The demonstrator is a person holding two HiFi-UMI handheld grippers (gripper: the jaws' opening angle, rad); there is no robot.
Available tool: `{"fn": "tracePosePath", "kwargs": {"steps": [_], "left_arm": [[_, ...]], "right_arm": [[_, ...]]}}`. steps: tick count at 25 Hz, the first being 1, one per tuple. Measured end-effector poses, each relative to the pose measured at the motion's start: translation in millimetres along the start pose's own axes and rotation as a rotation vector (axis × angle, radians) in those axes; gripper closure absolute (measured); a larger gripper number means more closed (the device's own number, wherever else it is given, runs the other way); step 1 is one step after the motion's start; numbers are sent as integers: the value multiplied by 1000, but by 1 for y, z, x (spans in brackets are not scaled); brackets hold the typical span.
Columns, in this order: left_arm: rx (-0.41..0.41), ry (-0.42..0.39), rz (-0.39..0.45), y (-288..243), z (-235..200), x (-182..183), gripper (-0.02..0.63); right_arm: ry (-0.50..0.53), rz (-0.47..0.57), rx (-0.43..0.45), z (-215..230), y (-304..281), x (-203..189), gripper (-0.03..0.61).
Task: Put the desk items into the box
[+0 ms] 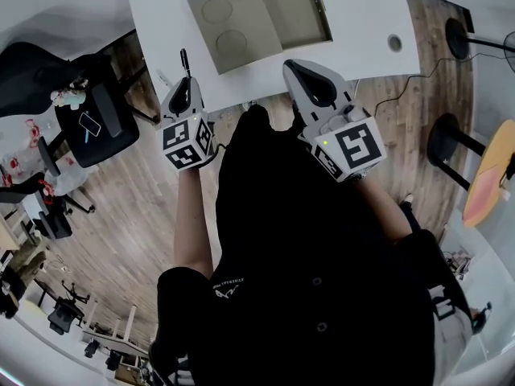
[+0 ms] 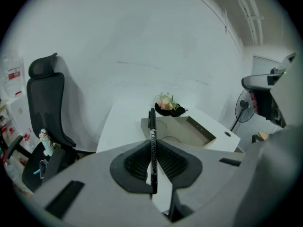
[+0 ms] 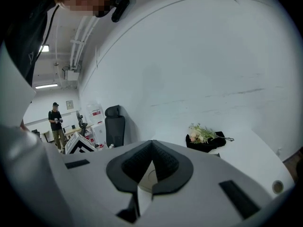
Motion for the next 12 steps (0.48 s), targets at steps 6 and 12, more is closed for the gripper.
{"fn": "tracePosePath", "kwargs": {"steps": [6, 12], "left_arm": [[57, 30, 136, 36, 32, 23, 566], [83, 60, 204, 57, 66, 38, 566]], "right_arm": [[63, -23, 49, 14, 12, 2, 579], [91, -23, 100, 26, 24, 7, 580]]}}
Point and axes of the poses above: the fingertips, and each gripper's own axes: y backward along the fingers, z to its right, x out of its top, the point moved 5 cm from there along y, backward along the fingers, and after that the axes turned 10 degrees about -z, right-handed, at the moved point
